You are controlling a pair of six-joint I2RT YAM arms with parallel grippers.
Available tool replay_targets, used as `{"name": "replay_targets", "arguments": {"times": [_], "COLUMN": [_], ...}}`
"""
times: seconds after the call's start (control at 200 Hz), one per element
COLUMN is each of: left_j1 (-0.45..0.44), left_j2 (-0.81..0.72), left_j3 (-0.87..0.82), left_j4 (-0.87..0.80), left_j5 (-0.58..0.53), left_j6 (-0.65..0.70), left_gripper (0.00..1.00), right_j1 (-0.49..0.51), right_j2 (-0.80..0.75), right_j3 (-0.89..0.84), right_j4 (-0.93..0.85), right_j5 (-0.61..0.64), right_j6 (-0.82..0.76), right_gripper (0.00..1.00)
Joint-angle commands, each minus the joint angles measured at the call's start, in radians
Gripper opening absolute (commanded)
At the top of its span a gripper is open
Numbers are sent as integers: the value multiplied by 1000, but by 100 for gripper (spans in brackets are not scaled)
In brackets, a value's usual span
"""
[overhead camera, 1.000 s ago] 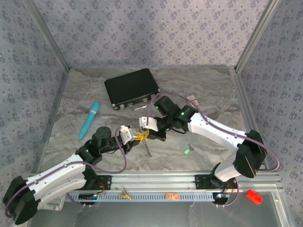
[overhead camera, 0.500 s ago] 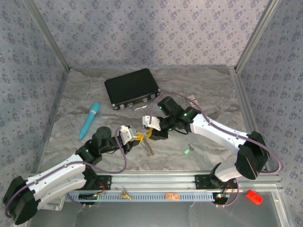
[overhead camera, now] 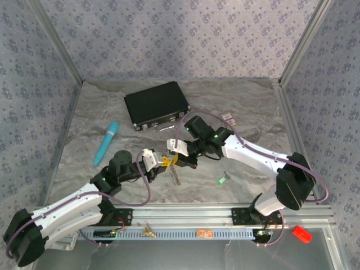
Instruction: Put the keys on the keyring
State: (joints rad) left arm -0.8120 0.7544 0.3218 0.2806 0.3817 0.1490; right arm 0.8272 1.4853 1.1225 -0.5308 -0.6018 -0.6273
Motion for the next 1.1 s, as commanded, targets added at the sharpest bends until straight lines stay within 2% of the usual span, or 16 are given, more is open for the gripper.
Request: {"name": "replay_targets", "arguments": {"times": [0.0, 0.15, 0.42, 0.63, 1.094], "left_j1": [-5, -5, -4, -5, -5], "left_j2": [-6, -14, -30, -27, -21], "left_j3": [9, 1, -20, -26, -49], "left_j4": [72, 66, 92, 107, 169], "left_j5": [26, 22, 7, -1, -23], "left_j6": [8, 4, -16, -25, -66], "left_gripper": [0, 0, 0, 0, 0], "right_j1": [6, -16, 0, 29, 61], "right_j2": [-3, -62, -121, -116, -104], "right_j3": [11, -46, -182, -225, -288], "right_j4": [-6, 44, 194, 297, 445], "right_j5": [-20, 15, 63, 102, 107], "right_j6": [13, 48, 105, 143, 226], "right_gripper": [4, 24, 37, 40, 41]}}
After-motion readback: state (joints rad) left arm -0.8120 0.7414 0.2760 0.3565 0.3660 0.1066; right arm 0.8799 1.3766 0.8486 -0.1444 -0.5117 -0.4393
